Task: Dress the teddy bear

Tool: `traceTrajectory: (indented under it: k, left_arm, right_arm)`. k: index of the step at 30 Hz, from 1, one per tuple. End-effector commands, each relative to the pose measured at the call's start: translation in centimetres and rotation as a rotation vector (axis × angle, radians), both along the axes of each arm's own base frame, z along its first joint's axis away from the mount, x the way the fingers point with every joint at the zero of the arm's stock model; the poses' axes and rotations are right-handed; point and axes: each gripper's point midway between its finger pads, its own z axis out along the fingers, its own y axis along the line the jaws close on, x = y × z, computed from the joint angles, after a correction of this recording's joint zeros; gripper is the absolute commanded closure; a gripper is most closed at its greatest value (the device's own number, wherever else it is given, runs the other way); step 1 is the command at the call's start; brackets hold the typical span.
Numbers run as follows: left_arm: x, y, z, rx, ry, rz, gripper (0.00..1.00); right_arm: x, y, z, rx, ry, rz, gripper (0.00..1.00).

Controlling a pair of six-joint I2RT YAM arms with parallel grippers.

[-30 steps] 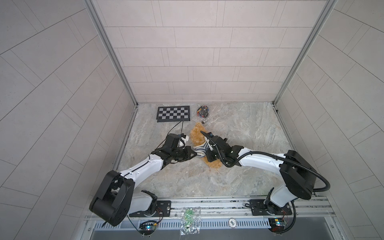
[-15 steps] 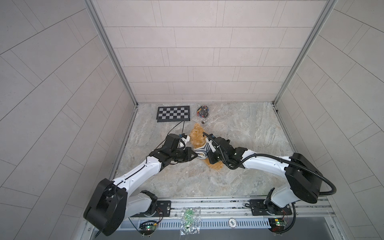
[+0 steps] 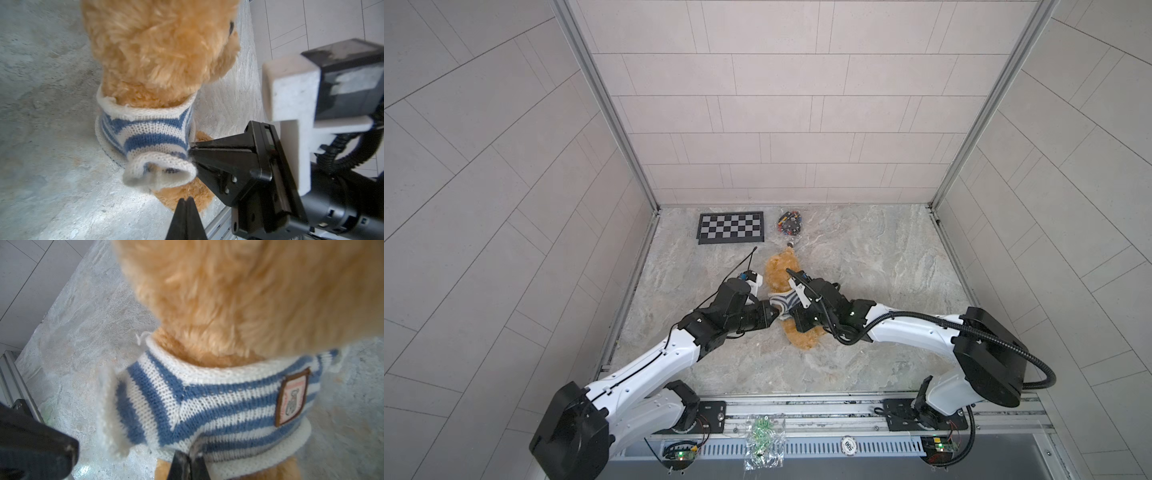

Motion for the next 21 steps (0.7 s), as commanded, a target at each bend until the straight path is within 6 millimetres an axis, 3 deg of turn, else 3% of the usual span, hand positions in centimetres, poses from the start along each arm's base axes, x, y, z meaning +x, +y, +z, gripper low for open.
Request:
traceTrajectory:
  k: [1, 9, 15, 21]
  left_arm:
    - [0.5, 0.6, -0.7, 0.016, -0.001, 0.058, 0.97]
    - [1.9, -0.4, -1.3, 0.007, -0.006, 0.072, 0.98]
    - [3.6, 0.2, -1.8, 0.003, -0.024, 0.177, 0.87]
    - [4.9, 0.7, -1.9, -0.035, -0.033, 0.275, 0.70]
  right_arm:
    - [-0.2, 0.7, -0.1, 0.022, 0.008, 0.004, 1.00]
    - [-0.8, 1.1, -0.2, 0.021, 0.008, 0.015, 1.00]
    - [-1.0, 1.1, -0.3, 0.024, 0.008, 0.016, 1.00]
    - [-1.2, 1.2, -0.5, 0.025, 0.010, 0.023, 1.00]
